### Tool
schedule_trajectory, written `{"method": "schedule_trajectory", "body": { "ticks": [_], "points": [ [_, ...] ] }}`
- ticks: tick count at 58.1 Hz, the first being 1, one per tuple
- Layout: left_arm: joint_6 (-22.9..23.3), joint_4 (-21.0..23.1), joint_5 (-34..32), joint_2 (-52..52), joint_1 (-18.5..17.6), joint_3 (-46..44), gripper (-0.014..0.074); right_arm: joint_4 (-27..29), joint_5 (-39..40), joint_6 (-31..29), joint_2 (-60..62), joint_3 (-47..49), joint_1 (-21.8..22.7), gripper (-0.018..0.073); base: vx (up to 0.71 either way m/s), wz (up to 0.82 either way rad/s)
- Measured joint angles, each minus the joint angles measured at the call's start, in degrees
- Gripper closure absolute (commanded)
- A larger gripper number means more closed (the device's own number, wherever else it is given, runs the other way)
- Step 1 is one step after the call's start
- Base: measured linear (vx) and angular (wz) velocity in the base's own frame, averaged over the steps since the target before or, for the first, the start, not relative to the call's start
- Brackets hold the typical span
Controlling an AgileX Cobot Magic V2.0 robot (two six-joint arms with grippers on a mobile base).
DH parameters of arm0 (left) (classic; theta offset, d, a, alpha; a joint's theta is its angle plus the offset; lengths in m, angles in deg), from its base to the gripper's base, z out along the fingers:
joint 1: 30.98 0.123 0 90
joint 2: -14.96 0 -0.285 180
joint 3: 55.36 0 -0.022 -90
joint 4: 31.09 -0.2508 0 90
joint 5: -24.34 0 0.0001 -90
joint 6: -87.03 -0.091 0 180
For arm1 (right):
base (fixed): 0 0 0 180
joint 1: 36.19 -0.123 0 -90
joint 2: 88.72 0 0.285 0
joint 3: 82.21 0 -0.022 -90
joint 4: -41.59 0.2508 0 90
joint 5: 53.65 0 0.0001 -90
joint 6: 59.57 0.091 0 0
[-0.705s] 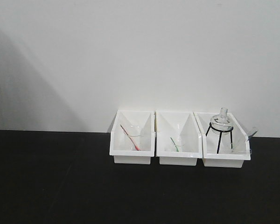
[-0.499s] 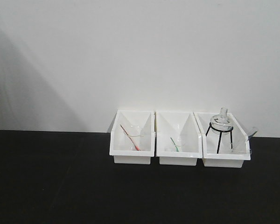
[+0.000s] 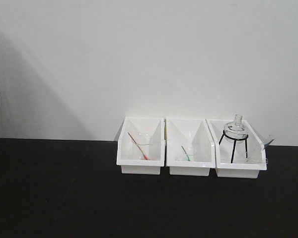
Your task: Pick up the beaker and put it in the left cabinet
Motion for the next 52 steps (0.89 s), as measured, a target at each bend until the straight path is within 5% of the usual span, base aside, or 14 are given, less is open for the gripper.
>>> {"method": "schedule_trajectory", "body": {
  "ticks": [20,35,52],
  "points": [
    [0.00,0.00,0.00,0.00,0.00,0.00,0.0603,0.00,4.97,0.00,0.00,0.00,0.00,0.0563,0.00,0.00],
    [0.00,0.00,0.00,0.00,0.00,0.00,0.0603,0.00,22.29,0.06,0.00,0.20,0.00,0.0563,0.00,0.00],
    [0.00,0.00,0.00,0.00,0.00,0.00,0.0603,0.00,17.55,0.15,-9.63,14.46,0.00,0.0549,0.00,0.00]
  ]
}}
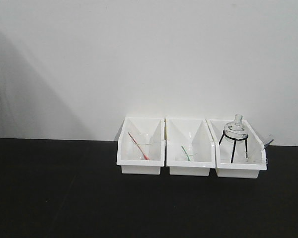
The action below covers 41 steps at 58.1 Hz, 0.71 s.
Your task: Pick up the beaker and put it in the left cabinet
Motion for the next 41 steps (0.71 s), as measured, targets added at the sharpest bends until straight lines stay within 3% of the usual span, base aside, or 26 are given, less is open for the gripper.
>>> {"method": "schedule_trajectory", "body": {
  "ticks": [11,32,41],
  "points": [
    [0.00,0.00,0.00,0.00,0.00,0.00,0.0603,0.00,-1.70,-0.11,-8.95,2.97,0.00,0.0478,0.00,0.00],
    [0.00,0.00,0.00,0.00,0.00,0.00,0.0603,0.00,-3.27,-0.11,-19.92,2.97,0.00,0.0179,0.00,0.00],
    [0.00,0.00,0.00,0.00,0.00,0.00,0.0603,0.06,-0.93,-0.13,-22.65,2.97,0.00,0.0127,0.00,0.00]
  ]
}}
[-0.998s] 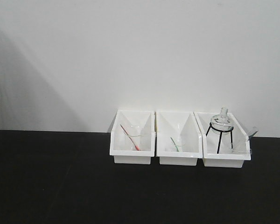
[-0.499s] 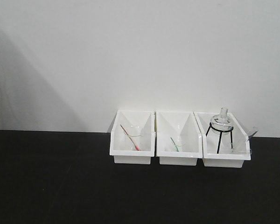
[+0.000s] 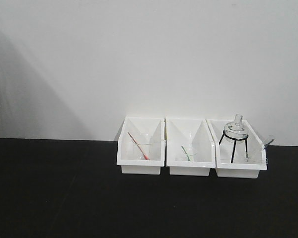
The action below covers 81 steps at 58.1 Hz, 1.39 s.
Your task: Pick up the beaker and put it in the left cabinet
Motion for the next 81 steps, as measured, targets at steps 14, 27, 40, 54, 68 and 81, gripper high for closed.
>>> {"method": "schedule_trajectory", "body": {
  "ticks": [14,27,40,54,68,81],
  "points": [
    [0.00,0.00,0.00,0.00,0.00,0.00,0.0603,0.00,1.47,3.35,-7.41,0.00,-2.17,0.0127,0.00,0.00],
    [0.00,0.00,0.00,0.00,0.00,0.00,0.0603,-3.13,6.96,5.15,-19.60,0.00,-15.92,0.0127,0.00,0.00],
    [0.00,0.00,0.00,0.00,0.00,0.00,0.0603,-8.28,13.51,5.19,-32.47,0.00,-26.24,0.0095,0.00,0.00],
    [0.00,0.00,0.00,0.00,0.00,0.00,0.0603,-9.59,21.53,5.32,-43.85,0.34,-28.42,-0.0058,0.00,0.00],
    [0.00,0.00,0.00,0.00,0.00,0.00,0.0603,-14.20,36.76,5.39,-54.76,0.67,-29.72,-0.0110,0.00,0.00],
    [0.00,0.00,0.00,0.00,0.00,0.00,0.0603,-15.45,47.02,5.42,-64.26,0.71,-29.72,-0.0106,0.00,0.00]
  ]
}}
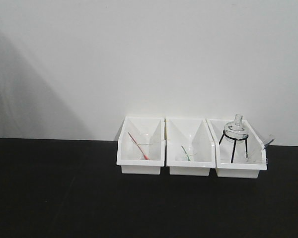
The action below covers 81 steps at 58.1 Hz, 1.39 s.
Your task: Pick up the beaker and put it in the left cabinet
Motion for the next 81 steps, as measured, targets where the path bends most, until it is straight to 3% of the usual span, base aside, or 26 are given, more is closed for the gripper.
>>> {"method": "schedule_trajectory", "body": {
  "ticks": [17,29,57,69,74,81],
  "points": [
    [0.00,0.00,0.00,0.00,0.00,0.00,0.0603,-1.04,11.00,0.35,-11.22,3.52,0.00,-0.0099,0.00,0.00],
    [0.00,0.00,0.00,0.00,0.00,0.00,0.0603,-3.86,11.65,0.53,-16.12,8.52,0.00,-0.0096,0.00,0.00],
    [0.00,0.00,0.00,0.00,0.00,0.00,0.0603,-4.36,11.95,0.81,-22.94,15.57,0.00,-0.0046,0.00,0.00],
    [0.00,0.00,0.00,0.00,0.00,0.00,0.0603,-5.05,11.97,0.81,-23.05,15.57,0.00,0.0067,0.00,0.00],
    [0.00,0.00,0.00,0.00,0.00,0.00,0.0603,-5.42,11.97,0.81,-23.05,15.57,0.00,0.0144,0.00,0.00],
    [0.00,0.00,0.00,0.00,0.00,0.00,0.0603,-6.45,11.01,2.51,-22.02,15.57,0.00,0.0319,0.00,0.00]
  ]
}}
